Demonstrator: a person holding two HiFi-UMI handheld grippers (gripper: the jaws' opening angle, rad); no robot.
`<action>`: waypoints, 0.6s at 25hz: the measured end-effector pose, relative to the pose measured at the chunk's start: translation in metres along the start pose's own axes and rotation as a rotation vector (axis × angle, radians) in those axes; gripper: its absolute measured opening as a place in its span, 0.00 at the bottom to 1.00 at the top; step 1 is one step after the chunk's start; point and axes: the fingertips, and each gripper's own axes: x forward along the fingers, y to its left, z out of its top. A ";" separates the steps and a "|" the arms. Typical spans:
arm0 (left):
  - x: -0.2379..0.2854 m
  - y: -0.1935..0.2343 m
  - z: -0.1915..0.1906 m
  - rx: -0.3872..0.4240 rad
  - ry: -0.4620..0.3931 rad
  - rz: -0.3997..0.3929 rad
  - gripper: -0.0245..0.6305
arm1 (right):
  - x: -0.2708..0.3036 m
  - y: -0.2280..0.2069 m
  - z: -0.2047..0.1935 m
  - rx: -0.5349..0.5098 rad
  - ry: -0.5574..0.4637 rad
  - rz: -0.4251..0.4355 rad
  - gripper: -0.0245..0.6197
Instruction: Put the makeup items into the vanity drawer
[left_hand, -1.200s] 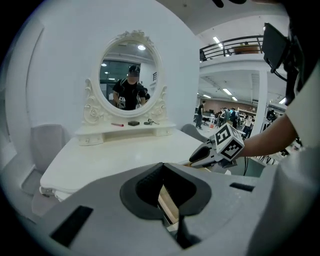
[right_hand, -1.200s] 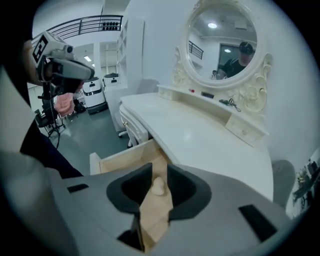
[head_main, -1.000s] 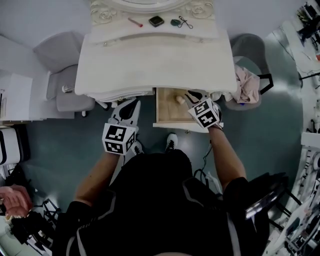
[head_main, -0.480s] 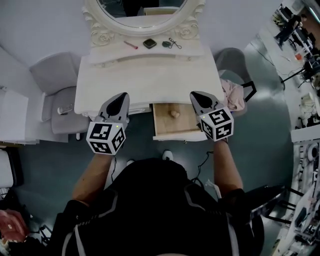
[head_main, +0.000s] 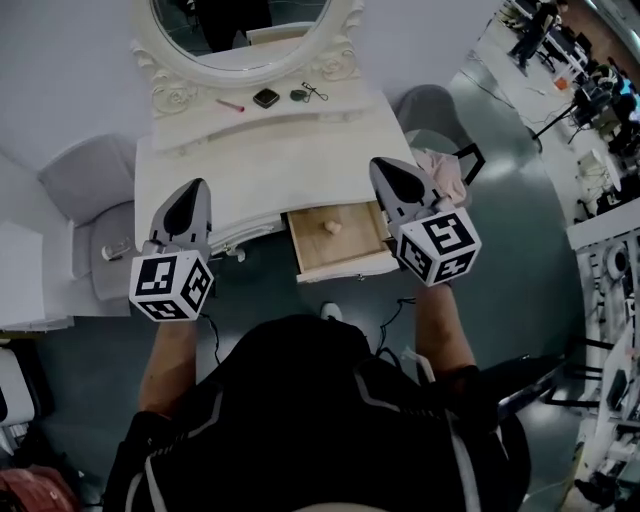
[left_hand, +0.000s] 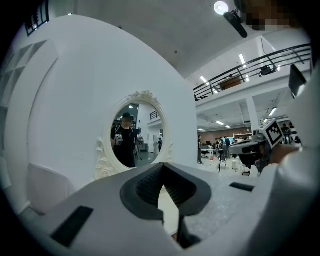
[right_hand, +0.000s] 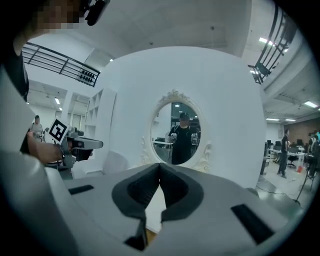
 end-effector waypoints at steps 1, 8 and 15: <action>-0.002 -0.002 0.004 0.006 -0.010 -0.006 0.04 | -0.004 -0.001 0.005 -0.003 -0.008 -0.009 0.05; -0.011 0.003 0.016 -0.022 -0.037 -0.026 0.04 | -0.011 -0.006 0.029 0.000 -0.053 -0.053 0.05; -0.016 0.002 0.024 -0.004 -0.038 -0.026 0.04 | -0.010 -0.007 0.038 -0.008 -0.069 -0.065 0.05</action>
